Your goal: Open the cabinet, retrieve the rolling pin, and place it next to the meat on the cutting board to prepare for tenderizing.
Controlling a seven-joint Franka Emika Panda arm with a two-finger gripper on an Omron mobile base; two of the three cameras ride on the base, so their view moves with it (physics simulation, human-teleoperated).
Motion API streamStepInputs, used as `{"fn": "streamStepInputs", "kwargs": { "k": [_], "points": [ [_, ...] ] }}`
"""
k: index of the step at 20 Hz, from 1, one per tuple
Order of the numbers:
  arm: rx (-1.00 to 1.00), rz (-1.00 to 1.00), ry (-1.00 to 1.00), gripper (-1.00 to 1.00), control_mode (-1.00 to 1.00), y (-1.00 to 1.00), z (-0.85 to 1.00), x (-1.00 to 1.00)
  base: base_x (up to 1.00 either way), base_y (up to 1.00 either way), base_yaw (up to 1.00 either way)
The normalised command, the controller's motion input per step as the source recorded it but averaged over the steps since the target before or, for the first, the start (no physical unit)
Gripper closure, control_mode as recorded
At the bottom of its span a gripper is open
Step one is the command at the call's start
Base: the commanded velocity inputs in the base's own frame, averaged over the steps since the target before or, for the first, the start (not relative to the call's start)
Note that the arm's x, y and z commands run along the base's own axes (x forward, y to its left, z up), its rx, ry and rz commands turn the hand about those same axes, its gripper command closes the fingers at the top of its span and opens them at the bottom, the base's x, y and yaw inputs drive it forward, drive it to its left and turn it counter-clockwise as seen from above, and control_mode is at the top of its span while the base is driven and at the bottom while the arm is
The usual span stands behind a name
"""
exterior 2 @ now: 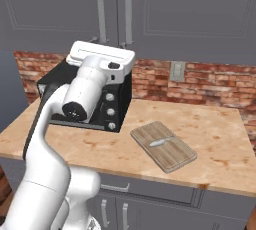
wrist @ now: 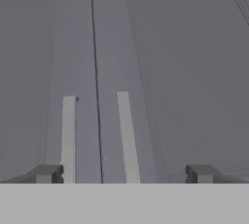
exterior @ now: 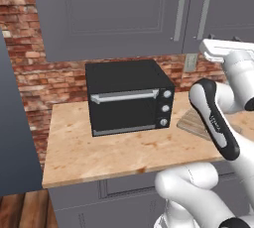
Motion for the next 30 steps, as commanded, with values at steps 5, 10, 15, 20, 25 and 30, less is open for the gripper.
{"fn": "streamStepInputs", "kwargs": {
  "k": [5,10,15,20,25,30],
  "points": [
    [0.0,0.0,0.05,-1.0,-1.0,0.0,0.0,0.08,0.0,0.0,0.0],
    [0.0,0.0,0.0,-1.0,-1.0,0.0,0.0,0.15,0.0,0.0,0.0],
    [0.0,0.0,0.0,-1.0,-1.0,0.0,0.0,0.35,0.0,0.0,0.0],
    [0.0,0.01,0.0,-1.0,-1.0,0.0,0.0,0.32,0.0,0.0,0.0],
    [0.0,0.05,0.0,-1.0,-1.0,-0.12,0.0,0.18,0.0,0.0,0.0],
    [0.0,0.06,0.0,-1.0,-1.0,-0.24,0.0,0.17,0.0,0.0,0.0]
  ]
}}
